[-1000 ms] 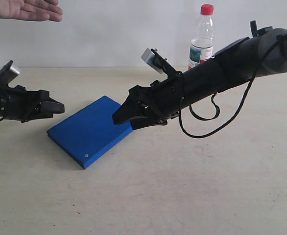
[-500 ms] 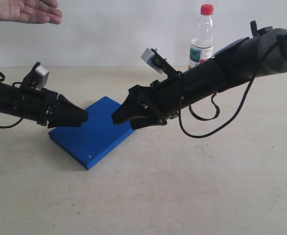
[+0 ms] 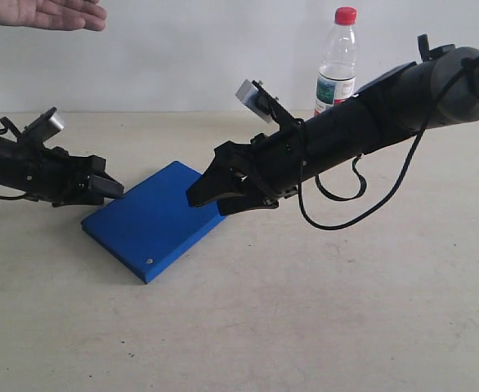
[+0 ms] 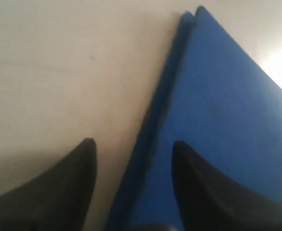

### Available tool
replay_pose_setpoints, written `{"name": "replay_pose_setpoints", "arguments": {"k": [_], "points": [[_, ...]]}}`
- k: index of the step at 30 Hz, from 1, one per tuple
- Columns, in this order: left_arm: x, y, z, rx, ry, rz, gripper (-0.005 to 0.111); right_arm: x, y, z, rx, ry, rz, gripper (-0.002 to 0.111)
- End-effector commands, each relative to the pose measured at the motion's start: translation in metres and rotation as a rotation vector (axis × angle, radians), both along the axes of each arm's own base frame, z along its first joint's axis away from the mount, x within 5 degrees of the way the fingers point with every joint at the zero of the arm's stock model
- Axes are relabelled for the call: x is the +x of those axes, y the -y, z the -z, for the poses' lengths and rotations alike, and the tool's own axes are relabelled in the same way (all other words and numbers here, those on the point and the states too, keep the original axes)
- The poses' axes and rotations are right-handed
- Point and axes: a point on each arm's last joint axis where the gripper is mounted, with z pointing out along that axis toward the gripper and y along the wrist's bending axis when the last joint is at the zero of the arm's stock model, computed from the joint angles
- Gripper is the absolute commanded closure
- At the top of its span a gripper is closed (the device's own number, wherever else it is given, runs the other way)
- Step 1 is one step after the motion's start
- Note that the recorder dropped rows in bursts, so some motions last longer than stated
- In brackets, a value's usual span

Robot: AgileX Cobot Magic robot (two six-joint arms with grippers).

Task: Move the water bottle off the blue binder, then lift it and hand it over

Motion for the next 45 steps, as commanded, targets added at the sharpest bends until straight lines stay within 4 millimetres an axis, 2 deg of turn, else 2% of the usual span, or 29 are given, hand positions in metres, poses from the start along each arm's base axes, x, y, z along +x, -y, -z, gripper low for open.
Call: {"name": "replay_pose_setpoints", "arguments": {"k": [1,12,23,33,36,38,40,43,45], "points": [[0.001,-0.001,0.004,0.04,0.002,-0.01,0.059,0.001,-0.001,-0.004,0.008,0.009,0.003,0.047],[-0.031,0.028,-0.013,-0.327,-0.134,0.373,0.059,0.001,-0.001,-0.004,0.004,0.015,0.009,0.047],[-0.031,0.029,-0.014,-0.35,-0.145,0.362,0.06,0.001,-0.001,-0.004,0.005,0.014,0.007,0.048],[-0.04,0.071,-0.005,-0.345,-0.162,0.485,0.06,0.001,-0.001,-0.004,0.004,0.015,0.009,0.048],[-0.037,0.077,0.001,-0.289,-0.184,0.424,0.069,0.001,-0.001,-0.004,0.004,0.015,0.009,0.048],[-0.035,0.076,0.003,-0.265,-0.188,0.384,0.086,0.002,-0.001,-0.003,0.002,0.018,0.013,0.051],[-0.034,0.074,0.003,-0.265,-0.183,0.38,0.103,0.003,0.0,-0.003,-0.006,0.023,0.019,0.062],[-0.033,0.071,0.003,-0.265,-0.18,0.373,0.102,0.007,0.009,-0.002,-0.022,0.032,0.037,0.078],[-0.031,0.068,0.003,-0.275,-0.171,0.353,0.102,0.012,0.021,0.001,-0.052,0.041,0.046,0.084]]}}
